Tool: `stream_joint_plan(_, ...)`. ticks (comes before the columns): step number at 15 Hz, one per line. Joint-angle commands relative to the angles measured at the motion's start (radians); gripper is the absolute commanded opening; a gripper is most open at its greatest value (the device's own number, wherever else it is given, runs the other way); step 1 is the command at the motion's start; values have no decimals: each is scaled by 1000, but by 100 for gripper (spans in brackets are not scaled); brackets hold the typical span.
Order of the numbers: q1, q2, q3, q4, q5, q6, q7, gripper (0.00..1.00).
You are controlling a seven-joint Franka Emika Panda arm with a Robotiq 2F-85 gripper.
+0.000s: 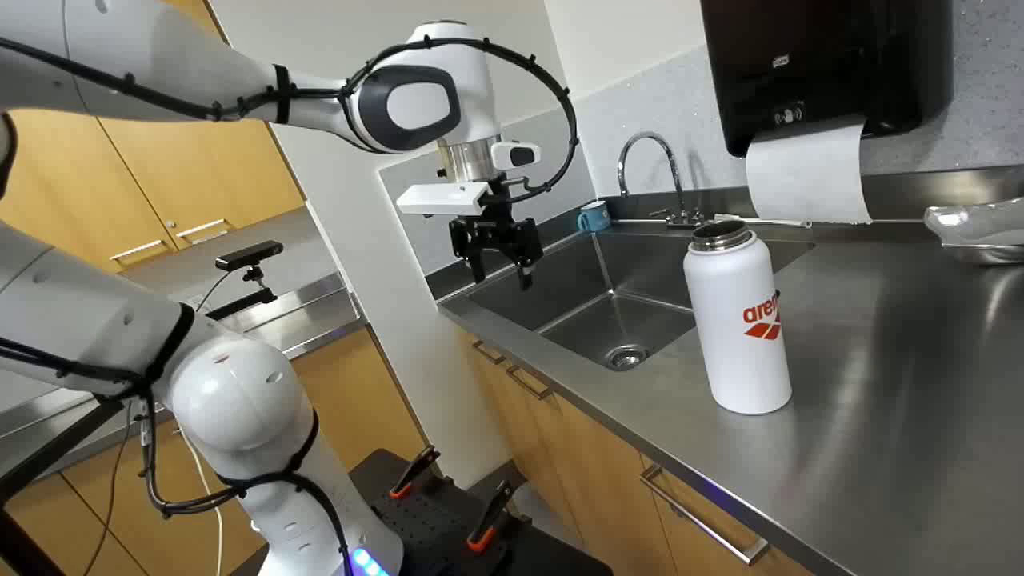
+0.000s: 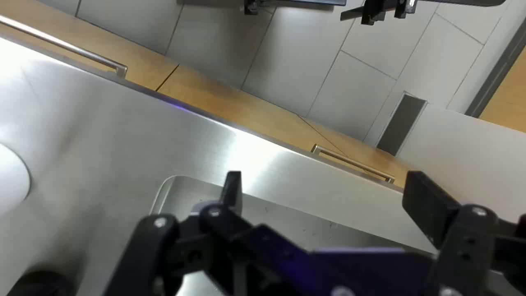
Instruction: Open the cupboard
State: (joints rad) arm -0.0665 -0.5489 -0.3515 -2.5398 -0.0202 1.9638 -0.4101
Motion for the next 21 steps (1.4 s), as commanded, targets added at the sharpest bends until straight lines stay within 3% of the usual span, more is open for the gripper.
stream_joint_plan(1, -26, 5, 23, 1, 14, -2, -12, 100)
stream_joint_plan(10, -26, 5, 23, 1, 14, -2, -12, 100)
stream_joint_plan(12, -13, -17, 49, -15, 13, 2, -9, 100)
stream_joint_plan(15, 25, -46, 118, -38, 19, 10, 2, 100)
stream_joint_plan(21, 177, 7, 318, -58, 78, 71, 79, 100)
